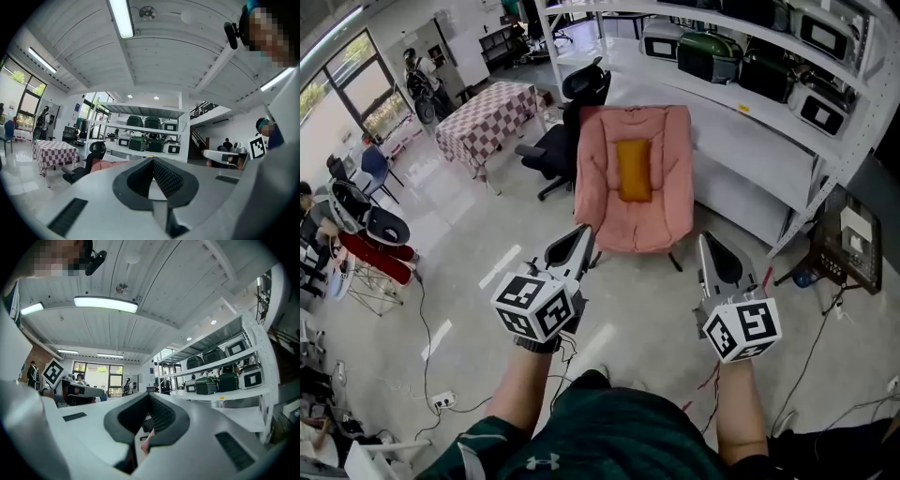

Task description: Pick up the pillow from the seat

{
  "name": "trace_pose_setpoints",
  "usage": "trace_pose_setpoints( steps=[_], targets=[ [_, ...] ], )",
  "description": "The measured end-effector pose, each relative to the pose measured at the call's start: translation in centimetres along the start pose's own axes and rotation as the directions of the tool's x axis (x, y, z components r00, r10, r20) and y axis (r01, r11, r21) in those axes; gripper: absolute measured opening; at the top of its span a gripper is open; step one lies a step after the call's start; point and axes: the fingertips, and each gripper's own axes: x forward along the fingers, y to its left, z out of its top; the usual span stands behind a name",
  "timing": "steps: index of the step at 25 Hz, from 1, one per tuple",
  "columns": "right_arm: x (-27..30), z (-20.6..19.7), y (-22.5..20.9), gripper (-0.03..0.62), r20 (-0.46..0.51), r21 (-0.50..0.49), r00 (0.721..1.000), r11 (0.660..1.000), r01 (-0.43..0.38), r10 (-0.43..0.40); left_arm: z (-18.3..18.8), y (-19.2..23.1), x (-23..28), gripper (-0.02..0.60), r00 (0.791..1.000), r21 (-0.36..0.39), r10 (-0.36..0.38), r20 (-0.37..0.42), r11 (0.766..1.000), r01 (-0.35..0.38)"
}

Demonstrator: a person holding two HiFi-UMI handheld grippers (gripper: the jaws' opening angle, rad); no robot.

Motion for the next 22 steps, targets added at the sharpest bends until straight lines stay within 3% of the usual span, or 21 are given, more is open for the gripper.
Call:
trace_pose_setpoints(
  steps=[11,22],
  targets=[
    [4.9,-2.0,-3.2,0.003,-0.033,-0.002,0.999,1.0,0.028,-0.028,-0.7,3.9,5.6,0.005,1.0,-0.019,-0.01,-0.004,1.0,0.01],
    [19.1,-3.9,-5.1,0.003,-0.059,-0.017,0.996,0.998,0.067,-0.068,-0.1,15.1,15.1,0.005,0.999,-0.012,-0.042,-0.021,0.999,0.042]
  ],
)
